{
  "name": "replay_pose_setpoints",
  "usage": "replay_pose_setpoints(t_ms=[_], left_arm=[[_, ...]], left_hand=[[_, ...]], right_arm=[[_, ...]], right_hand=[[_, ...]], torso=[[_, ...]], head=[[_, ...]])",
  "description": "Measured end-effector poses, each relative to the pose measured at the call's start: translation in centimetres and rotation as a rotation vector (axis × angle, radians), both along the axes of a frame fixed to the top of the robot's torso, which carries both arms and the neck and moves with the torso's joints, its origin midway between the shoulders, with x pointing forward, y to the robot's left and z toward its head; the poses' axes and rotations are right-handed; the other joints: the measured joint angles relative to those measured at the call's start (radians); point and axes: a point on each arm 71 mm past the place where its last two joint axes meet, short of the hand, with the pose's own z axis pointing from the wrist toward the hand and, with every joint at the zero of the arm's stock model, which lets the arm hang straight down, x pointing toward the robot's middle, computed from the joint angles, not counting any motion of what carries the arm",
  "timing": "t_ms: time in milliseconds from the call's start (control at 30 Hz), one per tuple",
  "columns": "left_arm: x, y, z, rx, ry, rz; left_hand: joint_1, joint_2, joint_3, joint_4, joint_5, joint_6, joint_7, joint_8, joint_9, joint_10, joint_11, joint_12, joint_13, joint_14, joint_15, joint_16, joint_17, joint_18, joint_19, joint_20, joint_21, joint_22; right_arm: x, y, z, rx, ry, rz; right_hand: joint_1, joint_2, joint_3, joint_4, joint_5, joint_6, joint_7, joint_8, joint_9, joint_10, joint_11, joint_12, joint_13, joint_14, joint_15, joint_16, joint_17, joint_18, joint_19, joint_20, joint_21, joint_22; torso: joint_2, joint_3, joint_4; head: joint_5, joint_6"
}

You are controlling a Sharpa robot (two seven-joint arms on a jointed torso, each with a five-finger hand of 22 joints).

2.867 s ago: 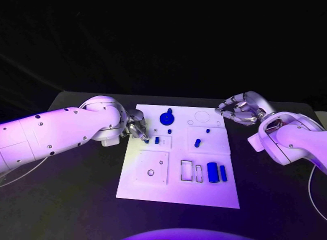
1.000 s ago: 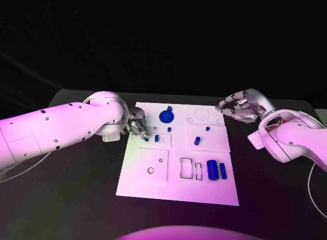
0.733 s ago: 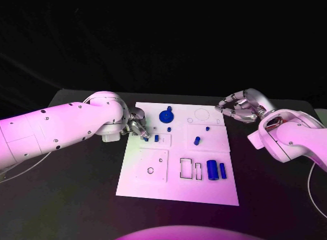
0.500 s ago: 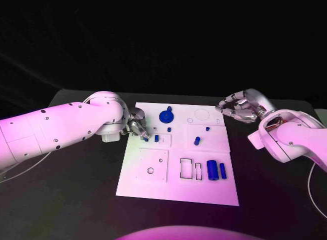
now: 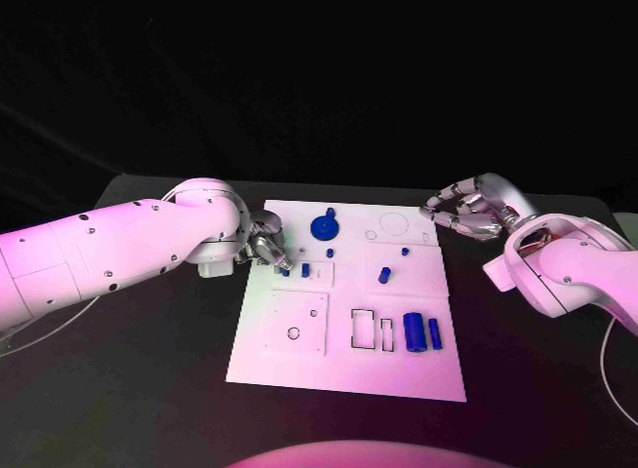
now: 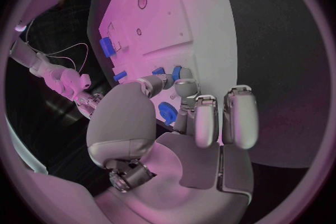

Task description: Assemble the parts on the task board

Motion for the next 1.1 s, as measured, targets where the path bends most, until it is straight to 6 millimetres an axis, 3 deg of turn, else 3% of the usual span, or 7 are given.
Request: replay_pose_setpoints(t_ms=[467, 1100], left_arm=[[-0.05, 0.23, -0.21, 0.004, 0.009, 0.003], [-0.13, 0.63, -0.18, 0.0, 0.009, 0.01]], left_hand=[[-0.035, -0.012, -0.109, 0.073, -0.003, 0.017, -0.009, -0.012, -0.001, 0.0, 0.0, 0.0, 0.008, 0.0, 0.0, 0.0, 0.0, 0.0, -0.004, -0.004, 0.0, 0.0], [-0.044, -0.021, -0.184, 0.125, -0.003, 0.022, -0.007, -0.023, -0.002, 0.0, 0.0, 0.0, 0.012, 0.0, 0.0, 0.0, 0.0, 0.0, -0.004, -0.003, 0.0, 0.0]], right_arm=[[0.0, -0.04, 0.0, 0.0, 0.0, -0.001], [0.0, -0.15, 0.02, 0.001, -0.003, -0.006]], right_hand=[[0.0, 0.0, 0.0, 0.0, 0.0, 0.0, 0.0, 0.0, 0.0, 0.0, 0.0, 0.0, 0.0, 0.0, 0.0, 0.0, 0.0, 0.0, 0.0, 0.0, 0.0, 0.0], [-0.004, -0.004, 0.0, 0.0, 0.0, 0.0, 0.0, 0.0, 0.0, 0.0, 0.0, -0.005, 0.0, 0.0, 0.0, 0.0, 0.0, 0.0, 0.0, 0.0, -0.01, 0.0]], torso=[[0.0, 0.0002, -0.0003], [0.001, 0.0, -0.0008]], head=[[-0.001, 0.0], [-0.005, 0.001]])
